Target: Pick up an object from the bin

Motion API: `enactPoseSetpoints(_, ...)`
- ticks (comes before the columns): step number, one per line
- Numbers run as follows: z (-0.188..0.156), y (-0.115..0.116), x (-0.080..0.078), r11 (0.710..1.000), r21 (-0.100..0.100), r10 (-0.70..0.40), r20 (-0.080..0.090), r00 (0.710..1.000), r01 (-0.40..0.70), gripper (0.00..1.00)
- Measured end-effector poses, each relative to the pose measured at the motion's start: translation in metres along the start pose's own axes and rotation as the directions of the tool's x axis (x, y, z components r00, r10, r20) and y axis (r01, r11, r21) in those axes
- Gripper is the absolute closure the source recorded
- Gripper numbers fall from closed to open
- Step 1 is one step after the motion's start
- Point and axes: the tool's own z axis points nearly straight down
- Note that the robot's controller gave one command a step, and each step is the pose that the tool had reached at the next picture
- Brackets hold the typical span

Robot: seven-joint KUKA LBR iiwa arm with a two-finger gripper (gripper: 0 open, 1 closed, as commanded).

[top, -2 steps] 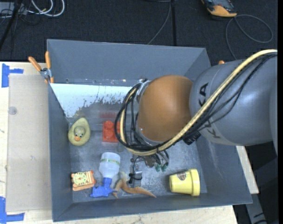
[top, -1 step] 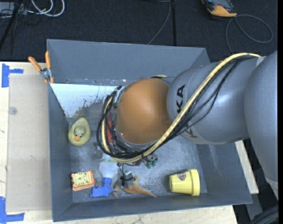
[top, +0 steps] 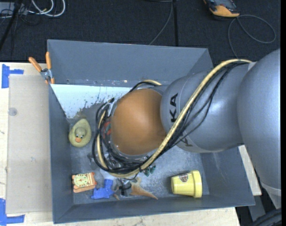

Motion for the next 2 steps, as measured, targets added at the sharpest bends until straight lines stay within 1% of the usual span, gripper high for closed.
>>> enactPoseSetpoints(1,0.033,-0.014,-0.012,0.972,0.001,-0.237,0.004,0.972,0.237,0.0)
enactPoseSetpoints(2,0.068,-0.025,-0.005,0.909,-0.001,-0.416,0.001,0.909,0.416,1.0)
